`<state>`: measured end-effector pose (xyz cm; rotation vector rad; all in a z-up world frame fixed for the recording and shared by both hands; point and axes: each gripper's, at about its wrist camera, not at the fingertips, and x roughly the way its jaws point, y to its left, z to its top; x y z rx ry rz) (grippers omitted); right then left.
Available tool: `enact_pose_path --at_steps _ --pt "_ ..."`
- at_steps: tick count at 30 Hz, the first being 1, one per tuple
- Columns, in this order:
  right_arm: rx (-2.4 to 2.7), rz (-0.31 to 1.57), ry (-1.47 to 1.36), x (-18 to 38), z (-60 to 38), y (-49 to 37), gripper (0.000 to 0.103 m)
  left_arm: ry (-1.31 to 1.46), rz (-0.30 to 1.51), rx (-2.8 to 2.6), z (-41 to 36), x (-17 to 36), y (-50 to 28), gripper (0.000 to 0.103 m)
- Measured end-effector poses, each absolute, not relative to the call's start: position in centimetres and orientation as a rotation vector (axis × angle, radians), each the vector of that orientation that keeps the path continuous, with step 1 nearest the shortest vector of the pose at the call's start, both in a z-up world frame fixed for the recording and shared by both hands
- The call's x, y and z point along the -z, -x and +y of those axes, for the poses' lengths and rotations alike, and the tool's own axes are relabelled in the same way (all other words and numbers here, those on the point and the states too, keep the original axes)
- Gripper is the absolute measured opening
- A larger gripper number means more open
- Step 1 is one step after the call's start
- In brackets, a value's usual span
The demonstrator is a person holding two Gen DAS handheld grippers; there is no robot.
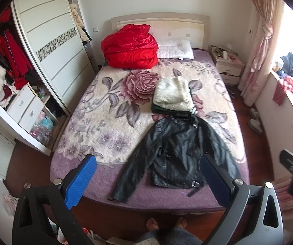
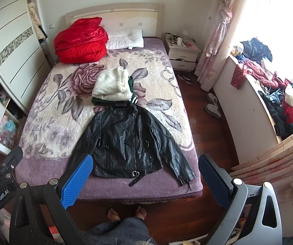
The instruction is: Fold large clothes
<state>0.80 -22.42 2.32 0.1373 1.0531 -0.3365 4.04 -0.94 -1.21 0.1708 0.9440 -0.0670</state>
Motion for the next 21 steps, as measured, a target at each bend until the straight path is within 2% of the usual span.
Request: enact_pose_path --at_steps 3,6,8,9,10,15,18,21 --pt "0.383 1.1 -0.199 2.9 -24.7 -1.9 0.103 -0.213 0.944 0.034 -1.5 5.6 -6.8 0.103" --pt "0.435 1.162 -0.354 10.3 -28.6 -2.2 0.103 -0.244 0.995 0.012 -2.4 11.1 -9.6 0.103" --pt "0.475 1.217 -0.443 16.1 -31.7 -2.3 0.086 -0.272 1.038 0.002 -3.3 15.2 -11.1 0.103" --pt "0.488 1.24 -0.473 19.0 -32.8 -2.2 0.066 -0.289 1.045 -0.002 -4.0 17.2 -11.9 0.103" --pt "0.516 1.278 -0.51 22.5 -34.5 -2.3 0.058 -0.311 1.053 -0.009 -4.4 19.2 -12.1 0.103" --pt "0.616 1.295 -0.739 39.8 -41.9 -0.4 0.058 -0.332 1.152 0.0 -6.8 29.9 -14.3 0.103" --pt "0.689 1.35 -1.015 50.7 -45.8 1.8 0.058 -0.373 1.24 -0.045 -7.6 36.3 -15.0 0.103" --pt "0.722 1.319 -1.204 58.2 -48.5 3.4 0.06 -0.395 1.316 -0.066 -8.0 41.8 -15.6 0.103"
